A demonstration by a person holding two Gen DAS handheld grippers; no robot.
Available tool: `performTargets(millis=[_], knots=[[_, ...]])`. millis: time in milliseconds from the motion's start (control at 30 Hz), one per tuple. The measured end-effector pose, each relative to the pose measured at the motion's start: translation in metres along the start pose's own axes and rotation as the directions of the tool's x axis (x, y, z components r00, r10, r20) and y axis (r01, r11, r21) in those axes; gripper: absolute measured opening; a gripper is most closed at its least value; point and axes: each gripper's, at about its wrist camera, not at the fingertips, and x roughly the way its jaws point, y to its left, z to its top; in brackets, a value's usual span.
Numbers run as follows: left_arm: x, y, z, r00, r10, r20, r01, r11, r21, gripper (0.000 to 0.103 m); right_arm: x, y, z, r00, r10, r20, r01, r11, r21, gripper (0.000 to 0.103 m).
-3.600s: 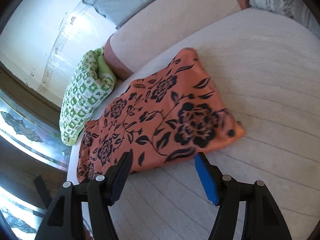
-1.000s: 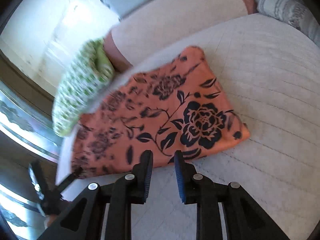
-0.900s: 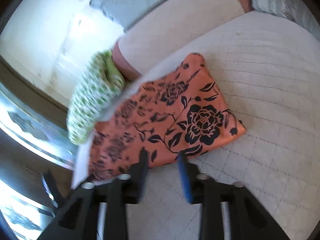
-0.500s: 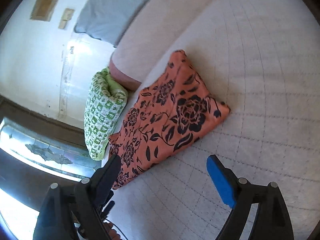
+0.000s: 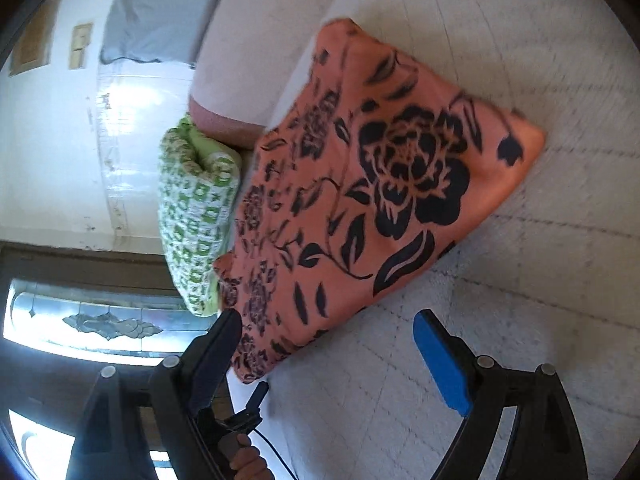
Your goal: Fold small clothes
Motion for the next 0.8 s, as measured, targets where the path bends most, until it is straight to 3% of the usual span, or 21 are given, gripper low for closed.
performTargets(millis=[200,333,367,400,467,533,600,633,667,700,800], knots=[[0.013,-0.005,0.012,0.999,0.015,0.051,-0.015,1.000,0.001,0.100,0.020,0.009,0.009,1.000,-0.022,0.021,0.022,0.999,-0.025,0.090],[0.017,-0.006,0.018,0.997,0.018,0.076,-0.018,1.000,-0.008,0.085,0.025,0.008,0.024,0.996,-0.017,0.087,0.017,1.000,-0.007,0.090],[0.016,-0.005,0.019,0.996,0.019,0.086,-0.018,1.000,-0.012,0.073,0.024,0.007,0.027,0.995,-0.013,0.103,0.014,1.000,-0.002,0.090],[0.014,-0.005,0.020,0.995,0.026,0.097,-0.026,1.000,-0.005,0.052,0.023,0.005,0.030,0.992,-0.008,0.128,0.006,1.000,0.010,0.090],[0.012,-0.008,0.022,0.992,0.055,0.114,-0.059,0.998,0.035,0.033,0.022,0.004,0.034,0.987,0.000,0.160,-0.003,1.000,0.021,0.090],[0.013,-0.009,0.023,0.991,0.056,0.123,-0.065,0.996,0.066,0.033,0.021,0.005,0.036,0.982,-0.002,0.187,-0.001,1.000,0.015,0.088],[0.015,-0.009,0.022,0.989,0.074,0.129,-0.085,0.993,0.084,0.036,0.019,0.010,0.038,0.974,-0.036,0.224,0.043,0.999,-0.024,0.078],[0.017,-0.011,0.021,0.988,0.088,0.123,-0.100,0.990,0.097,0.040,0.017,0.011,0.039,0.969,-0.056,0.240,0.071,0.996,-0.051,0.058],[0.019,-0.011,0.021,0.989,0.093,0.118,-0.105,0.989,0.103,0.052,0.016,0.014,0.040,0.964,-0.086,0.253,0.110,0.991,-0.082,0.035],[0.022,-0.011,0.020,0.990,0.093,0.106,-0.105,0.988,0.109,0.067,0.015,0.018,0.041,0.960,-0.100,0.263,0.133,0.985,-0.112,0.031],[0.027,-0.013,0.017,0.992,0.086,0.096,-0.098,0.987,0.127,0.074,0.017,0.029,0.038,0.949,-0.148,0.279,0.203,0.962,-0.180,0.031]])
